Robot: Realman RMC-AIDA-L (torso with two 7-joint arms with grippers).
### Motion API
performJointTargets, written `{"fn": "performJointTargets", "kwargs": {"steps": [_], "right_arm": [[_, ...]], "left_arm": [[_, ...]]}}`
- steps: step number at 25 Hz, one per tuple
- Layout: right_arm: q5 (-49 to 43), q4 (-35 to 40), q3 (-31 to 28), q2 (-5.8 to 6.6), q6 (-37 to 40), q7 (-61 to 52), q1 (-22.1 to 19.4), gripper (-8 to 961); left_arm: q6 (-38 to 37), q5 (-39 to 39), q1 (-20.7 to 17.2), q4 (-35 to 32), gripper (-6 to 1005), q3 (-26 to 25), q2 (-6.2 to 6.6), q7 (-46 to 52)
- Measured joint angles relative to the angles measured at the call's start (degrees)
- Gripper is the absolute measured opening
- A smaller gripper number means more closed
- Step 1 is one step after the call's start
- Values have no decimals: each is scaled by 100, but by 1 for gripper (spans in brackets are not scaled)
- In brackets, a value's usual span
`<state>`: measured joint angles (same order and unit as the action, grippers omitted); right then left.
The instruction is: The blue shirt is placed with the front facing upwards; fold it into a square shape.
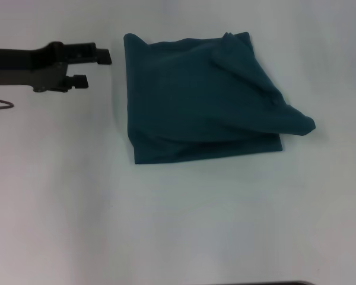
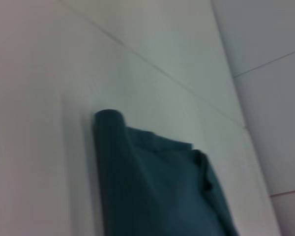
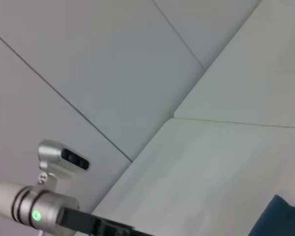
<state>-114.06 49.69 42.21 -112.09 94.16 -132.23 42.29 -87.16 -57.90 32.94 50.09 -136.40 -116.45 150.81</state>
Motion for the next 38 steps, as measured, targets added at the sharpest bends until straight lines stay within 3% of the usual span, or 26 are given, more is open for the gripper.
{"fn": "performJointTargets", "kwargs": {"steps": [6, 12, 23, 35, 38], "right_arm": [[7, 32, -422, 81, 298, -57, -33, 828], [6, 88, -535, 102, 382, -63, -60, 825], [7, 88, -596, 136, 449, -73, -79, 820], [7, 84, -769, 144, 588, -75, -86, 814], [7, 84, -790, 144, 597, -74, -92, 812]], "left_arm": [[612, 314, 268, -547, 953, 384, -36, 2], [864, 613, 497, -798, 953, 548, -190, 26], [1201, 619, 684, -1075, 952, 908, -261, 54], [1789, 773, 1205, -1468, 949, 1586, -477, 181], [1812, 794, 1205, -1390, 871, 1600, -507, 191]]}}
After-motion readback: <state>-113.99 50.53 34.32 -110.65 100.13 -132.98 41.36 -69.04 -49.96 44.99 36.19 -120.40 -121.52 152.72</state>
